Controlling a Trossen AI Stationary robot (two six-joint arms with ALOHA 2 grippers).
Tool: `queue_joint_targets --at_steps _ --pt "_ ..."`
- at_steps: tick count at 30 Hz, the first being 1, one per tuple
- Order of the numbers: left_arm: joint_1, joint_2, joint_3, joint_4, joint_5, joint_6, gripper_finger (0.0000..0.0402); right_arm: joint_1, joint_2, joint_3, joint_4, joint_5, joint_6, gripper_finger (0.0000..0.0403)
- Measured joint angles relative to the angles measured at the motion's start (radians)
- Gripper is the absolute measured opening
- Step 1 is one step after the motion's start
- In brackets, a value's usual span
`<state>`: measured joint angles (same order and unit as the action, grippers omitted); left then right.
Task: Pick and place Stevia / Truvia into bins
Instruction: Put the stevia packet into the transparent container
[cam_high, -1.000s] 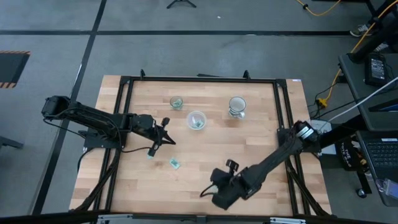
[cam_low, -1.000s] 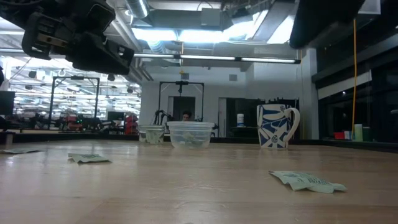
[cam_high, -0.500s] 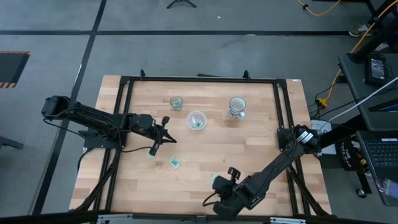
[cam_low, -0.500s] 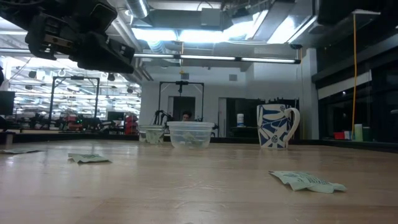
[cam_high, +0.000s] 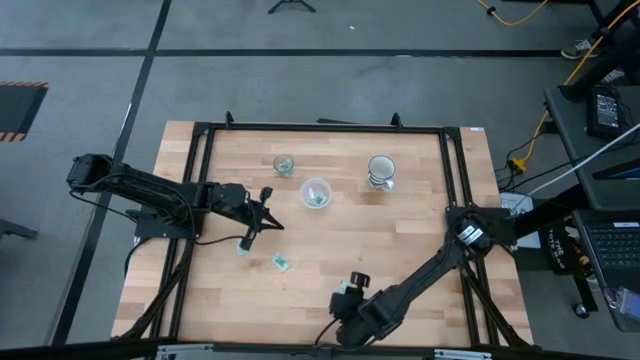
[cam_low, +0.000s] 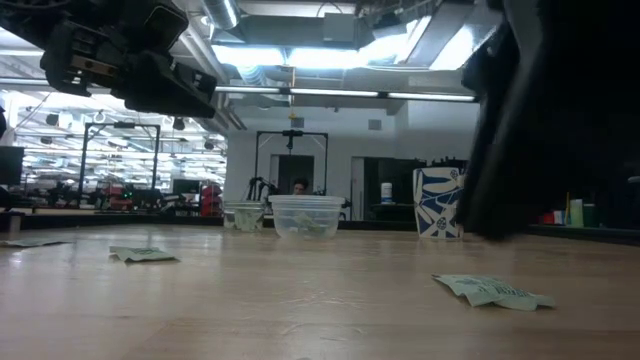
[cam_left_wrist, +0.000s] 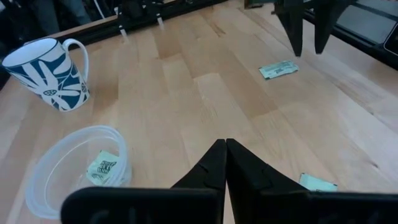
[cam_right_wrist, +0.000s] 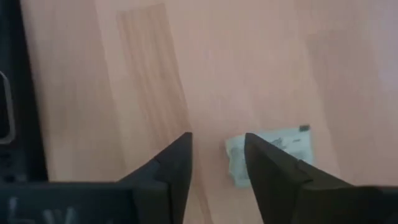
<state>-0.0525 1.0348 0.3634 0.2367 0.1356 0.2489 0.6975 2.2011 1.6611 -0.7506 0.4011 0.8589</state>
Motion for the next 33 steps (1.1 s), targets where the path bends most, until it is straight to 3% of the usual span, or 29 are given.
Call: queue_joint_targets --at_steps 8,33 --pt "0.0 0.0 0.0 0.0 0.0 0.0 0.0005 0.0 0.019 0.0 -0.015 -0.002 0.003 0.0169" --pt "0.0 0.0 0.0 0.0 0.0 0.0 0.0007 -0.031 0.027 0.0 -0.073 -0.003 0.03 0.0169"
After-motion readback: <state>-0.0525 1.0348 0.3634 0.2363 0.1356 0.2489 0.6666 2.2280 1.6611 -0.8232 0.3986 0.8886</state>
